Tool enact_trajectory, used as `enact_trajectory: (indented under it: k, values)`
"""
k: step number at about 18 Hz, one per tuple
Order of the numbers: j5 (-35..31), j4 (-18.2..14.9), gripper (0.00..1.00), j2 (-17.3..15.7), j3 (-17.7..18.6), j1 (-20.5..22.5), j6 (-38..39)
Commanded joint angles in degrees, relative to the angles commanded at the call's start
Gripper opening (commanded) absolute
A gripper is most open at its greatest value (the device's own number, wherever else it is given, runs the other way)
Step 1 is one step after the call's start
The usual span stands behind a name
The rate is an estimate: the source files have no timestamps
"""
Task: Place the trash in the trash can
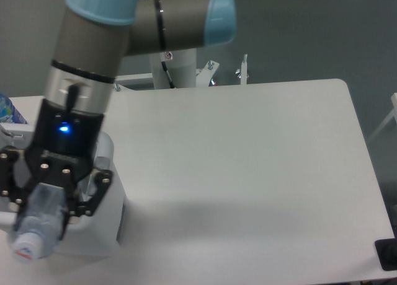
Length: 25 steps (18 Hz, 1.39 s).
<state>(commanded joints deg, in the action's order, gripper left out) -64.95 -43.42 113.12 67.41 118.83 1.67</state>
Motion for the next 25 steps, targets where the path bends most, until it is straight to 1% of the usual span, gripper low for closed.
enact_trajectory:
  k: [1,3,5,9,13,16,19,21,25]
  values:
    - [0.0,0.0,0.61,0.0,0.5,-0.3,0.0]
    - [0.0,0.0,0.79,-0.1,1.5,-0.5,-0.1]
    - [-0.1,0.0,1.0,-0.6,2.8,-1.0,-0.3]
    - [-0.2,0.2,1.0,-2.3,5.9,-1.1,-0.4]
    - [-0.5,0.1,1.0,-3.3,7.6,-0.4,-0.6]
    - [-0.7,-0.1,1.0,-3.3,8.3,3.9,-2.1]
    - [-0.7,-0.1,1.0,-3.3,9.5,9.7,-3.7]
    - [-0.7,-0.1,1.0,-3.3,11.1,13.3,-7.8]
    - [-0.7,-0.1,1.0,-2.6,13.9,19.8,-19.2]
